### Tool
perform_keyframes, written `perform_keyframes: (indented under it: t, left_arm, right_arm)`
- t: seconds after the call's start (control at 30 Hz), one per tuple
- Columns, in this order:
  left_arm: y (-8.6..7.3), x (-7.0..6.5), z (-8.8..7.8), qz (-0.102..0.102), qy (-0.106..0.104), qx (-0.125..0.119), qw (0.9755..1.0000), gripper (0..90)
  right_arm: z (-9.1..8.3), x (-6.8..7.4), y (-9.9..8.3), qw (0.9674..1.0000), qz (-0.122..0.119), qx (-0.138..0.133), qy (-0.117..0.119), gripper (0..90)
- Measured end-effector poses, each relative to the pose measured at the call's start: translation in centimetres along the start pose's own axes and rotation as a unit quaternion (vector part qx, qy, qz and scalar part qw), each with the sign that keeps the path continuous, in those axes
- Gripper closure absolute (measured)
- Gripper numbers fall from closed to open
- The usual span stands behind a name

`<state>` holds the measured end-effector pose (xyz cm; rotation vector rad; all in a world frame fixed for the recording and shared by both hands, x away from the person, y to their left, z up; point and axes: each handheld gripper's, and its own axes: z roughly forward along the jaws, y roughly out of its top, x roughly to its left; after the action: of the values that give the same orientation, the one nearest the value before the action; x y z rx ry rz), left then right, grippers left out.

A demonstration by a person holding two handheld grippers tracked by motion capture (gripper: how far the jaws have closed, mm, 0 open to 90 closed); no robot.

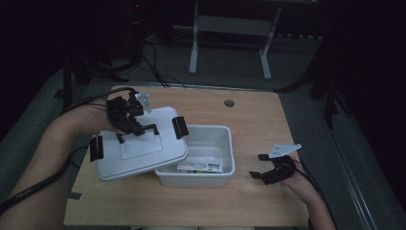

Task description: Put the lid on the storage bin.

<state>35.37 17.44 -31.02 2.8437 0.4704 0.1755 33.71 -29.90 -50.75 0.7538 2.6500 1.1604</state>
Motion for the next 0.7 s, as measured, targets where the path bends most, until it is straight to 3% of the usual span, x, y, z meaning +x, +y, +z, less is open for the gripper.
perform_keyframes:
  t: [0.27, 0.7]
  left_arm:
    - [2.9, -0.5, 1.2, 0.028, -0.012, 0.005, 0.9995, 83.5]
    - [7.0, -1.2, 2.4, 0.064, -0.022, -0.011, 0.9976, 83.5]
  right_arm:
    - [-0.3, -0.2, -0.2, 1.0, 0.003, 0.001, -0.001, 17.7]
    - [-0.5, -0.1, -0.7, 1.0, 0.007, -0.004, 0.001, 17.7]
